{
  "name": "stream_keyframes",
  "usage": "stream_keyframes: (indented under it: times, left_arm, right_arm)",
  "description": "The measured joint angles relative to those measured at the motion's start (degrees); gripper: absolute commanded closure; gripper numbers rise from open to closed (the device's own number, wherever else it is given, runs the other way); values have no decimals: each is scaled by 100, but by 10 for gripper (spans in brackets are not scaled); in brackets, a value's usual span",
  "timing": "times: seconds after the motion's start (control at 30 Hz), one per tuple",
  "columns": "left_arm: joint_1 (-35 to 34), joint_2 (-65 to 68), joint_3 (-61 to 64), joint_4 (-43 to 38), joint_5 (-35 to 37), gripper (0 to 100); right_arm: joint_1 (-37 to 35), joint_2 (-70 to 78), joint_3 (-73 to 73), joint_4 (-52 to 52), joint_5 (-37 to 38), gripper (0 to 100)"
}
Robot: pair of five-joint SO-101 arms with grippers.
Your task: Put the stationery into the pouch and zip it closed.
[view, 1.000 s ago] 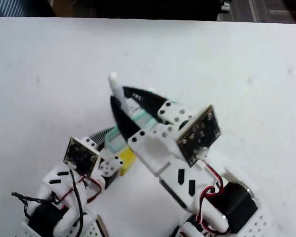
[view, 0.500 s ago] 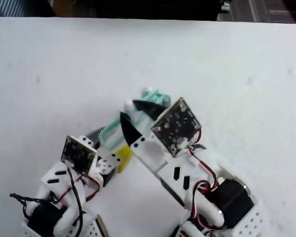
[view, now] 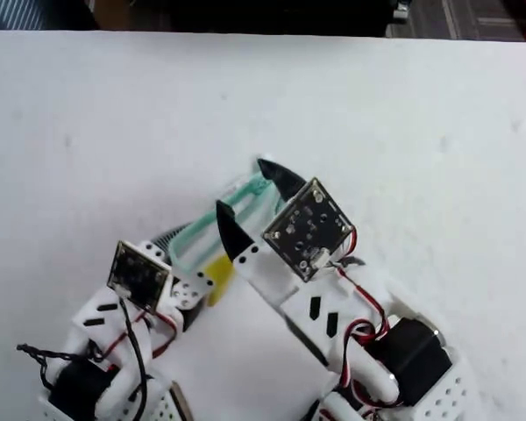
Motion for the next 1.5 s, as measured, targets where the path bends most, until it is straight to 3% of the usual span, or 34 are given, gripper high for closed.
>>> stream_keyframes:
  times: [0.07, 0.43, 0.77, 1.07, 1.33, 1.5]
  left_arm:
    - [0, 0, 0, 0, 0, 986]
    - [26, 44, 0, -9, -246, 976]
    - [-334, 53, -9, -9, -246, 976]
    - [-1829, 53, -554, 0, -255, 976]
    - [-1960, 53, -677, 0, -255, 976]
    - [-1960, 53, -782, 0, -255, 976]
  right_arm:
    - [193, 0, 0, -176, 0, 789]
    - [1758, 0, 70, -519, 0, 789]
    - [2593, 9, 1723, -1653, 0, 789]
    - [2673, 9, 2268, -2031, 0, 790]
    - [2673, 9, 2268, -2057, 35, 790]
    - [2462, 9, 2268, -1785, 527, 790]
